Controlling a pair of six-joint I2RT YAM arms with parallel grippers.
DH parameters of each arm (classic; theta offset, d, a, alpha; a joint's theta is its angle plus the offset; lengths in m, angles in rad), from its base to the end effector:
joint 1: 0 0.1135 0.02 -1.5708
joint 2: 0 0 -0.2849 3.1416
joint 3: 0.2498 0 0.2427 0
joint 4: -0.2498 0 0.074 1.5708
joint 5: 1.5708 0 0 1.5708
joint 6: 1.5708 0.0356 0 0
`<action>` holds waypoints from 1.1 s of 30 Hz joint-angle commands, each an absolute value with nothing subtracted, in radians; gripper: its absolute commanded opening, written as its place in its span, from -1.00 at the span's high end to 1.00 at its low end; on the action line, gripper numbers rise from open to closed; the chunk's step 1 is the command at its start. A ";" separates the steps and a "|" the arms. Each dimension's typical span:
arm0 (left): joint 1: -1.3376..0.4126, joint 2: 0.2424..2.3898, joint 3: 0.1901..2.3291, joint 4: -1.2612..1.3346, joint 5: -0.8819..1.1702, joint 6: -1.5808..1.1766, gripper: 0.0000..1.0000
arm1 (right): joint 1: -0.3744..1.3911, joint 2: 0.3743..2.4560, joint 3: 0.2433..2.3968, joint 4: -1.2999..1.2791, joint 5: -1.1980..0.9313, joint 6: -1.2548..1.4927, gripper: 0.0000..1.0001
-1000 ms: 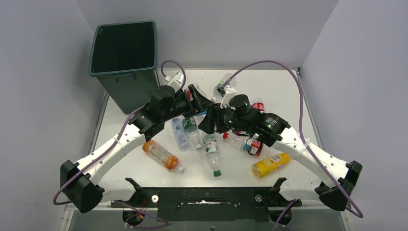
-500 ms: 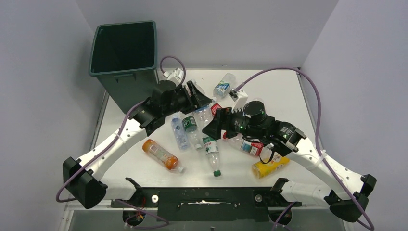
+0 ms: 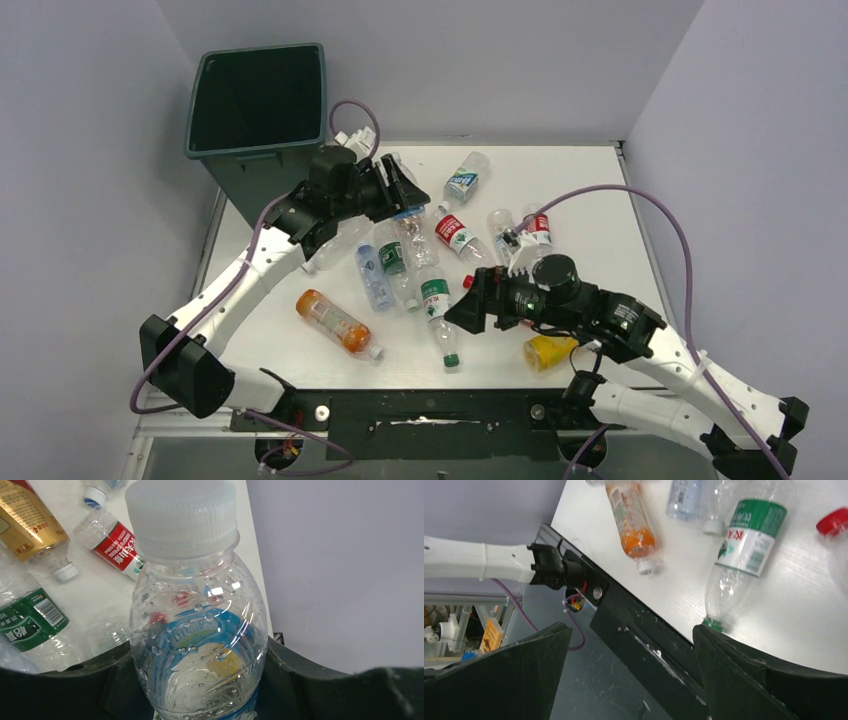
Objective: Put the plastic bottles in the bin
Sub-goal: Pick up the plastic bottle at the center of the board, then place the plastic bottle in the trash bin.
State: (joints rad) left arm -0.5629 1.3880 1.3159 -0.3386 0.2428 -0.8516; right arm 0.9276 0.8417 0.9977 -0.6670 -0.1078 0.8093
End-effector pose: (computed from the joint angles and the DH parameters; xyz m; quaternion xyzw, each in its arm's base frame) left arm 0.2547 -0.1709 0.3932 -0.0537 0.8312 -0.4305 0.3477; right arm 0.0861 0.1212 0.3683 -0.0781 0.8585 0.4153 0.2906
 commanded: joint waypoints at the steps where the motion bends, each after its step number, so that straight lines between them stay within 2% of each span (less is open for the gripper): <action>1: -0.532 1.370 1.411 -0.358 0.297 -0.811 0.00 | 0.957 0.703 0.871 -0.580 -0.072 0.922 -0.96; 7: -0.517 1.402 1.513 -0.406 0.302 -0.783 -0.01 | 0.957 0.597 0.749 -0.523 -0.057 0.982 -0.96; 21: -0.466 1.505 1.770 -0.459 0.311 -0.775 -0.02 | 0.960 0.612 0.654 -0.450 -0.097 0.984 -0.96; 33: -0.288 1.555 1.937 -0.445 0.404 -0.813 -0.02 | 0.961 0.520 0.597 -0.471 -0.087 1.023 -0.96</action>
